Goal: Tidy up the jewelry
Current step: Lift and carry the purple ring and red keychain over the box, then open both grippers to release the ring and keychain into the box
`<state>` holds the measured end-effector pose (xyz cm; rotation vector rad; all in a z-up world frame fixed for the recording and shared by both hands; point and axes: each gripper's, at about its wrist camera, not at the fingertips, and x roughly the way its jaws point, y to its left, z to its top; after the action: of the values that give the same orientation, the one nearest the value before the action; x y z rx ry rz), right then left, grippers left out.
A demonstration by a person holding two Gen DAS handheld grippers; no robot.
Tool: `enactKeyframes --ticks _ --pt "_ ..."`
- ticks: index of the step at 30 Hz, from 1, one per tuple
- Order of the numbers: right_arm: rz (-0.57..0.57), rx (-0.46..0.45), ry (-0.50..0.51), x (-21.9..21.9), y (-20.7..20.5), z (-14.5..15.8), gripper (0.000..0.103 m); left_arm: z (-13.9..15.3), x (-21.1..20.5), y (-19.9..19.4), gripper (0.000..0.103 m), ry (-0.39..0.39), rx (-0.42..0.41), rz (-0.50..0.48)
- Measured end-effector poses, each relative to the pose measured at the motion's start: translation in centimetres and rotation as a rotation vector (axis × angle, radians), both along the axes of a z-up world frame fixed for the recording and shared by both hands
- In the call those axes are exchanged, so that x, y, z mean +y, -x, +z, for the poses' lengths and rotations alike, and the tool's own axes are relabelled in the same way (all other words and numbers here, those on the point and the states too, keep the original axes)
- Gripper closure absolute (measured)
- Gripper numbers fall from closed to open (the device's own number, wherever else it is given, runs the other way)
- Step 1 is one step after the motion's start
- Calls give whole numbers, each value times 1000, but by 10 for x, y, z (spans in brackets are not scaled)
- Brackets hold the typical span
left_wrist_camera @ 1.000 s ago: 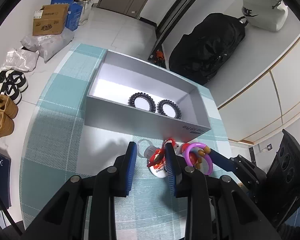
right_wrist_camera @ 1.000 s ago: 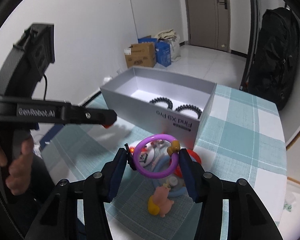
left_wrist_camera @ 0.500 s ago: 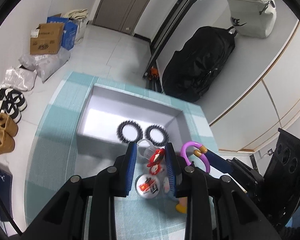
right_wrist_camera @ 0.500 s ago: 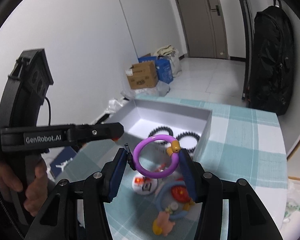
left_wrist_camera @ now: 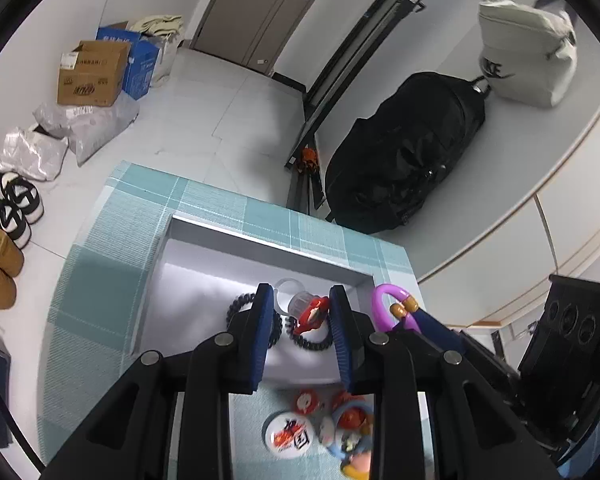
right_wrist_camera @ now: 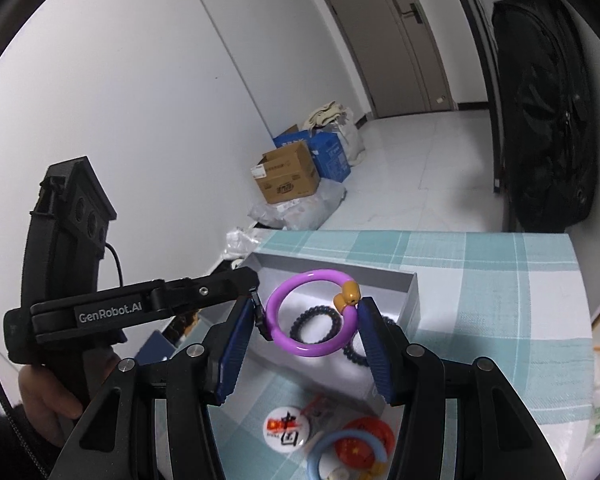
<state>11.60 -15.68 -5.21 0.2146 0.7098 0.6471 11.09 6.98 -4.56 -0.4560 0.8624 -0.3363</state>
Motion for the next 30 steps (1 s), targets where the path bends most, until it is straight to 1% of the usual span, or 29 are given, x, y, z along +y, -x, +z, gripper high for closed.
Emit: enactKeyframes --ticks 3,6,8,13,17,23,26,30 --pt "7 7 -10 3 -12 -1 51 -3 -2 -7 80 13 16 -7" --pt "19 16 0 8 -24 -3 51 -5 -3 -13 80 14 32 -14" --pt "25 29 6 9 -29 -5 51 -7 0 -17 80 6 42 -9" --pt "38 51 12 8 -32 -10 51 -19 2 -30 80 33 93 4" --pt "31 67 14 6 -38 -14 51 -19 -4 -37 80 10 91 -8" --pt "24 89 28 5 -42 -20 51 -23 -7 -39 80 5 106 -21" --pt "21 114 21 4 -45 -25 51 -24 -6 -39 80 1 113 -16" --pt "7 87 35 4 -44 -22 48 -28 -8 -44 78 -8 168 -8"
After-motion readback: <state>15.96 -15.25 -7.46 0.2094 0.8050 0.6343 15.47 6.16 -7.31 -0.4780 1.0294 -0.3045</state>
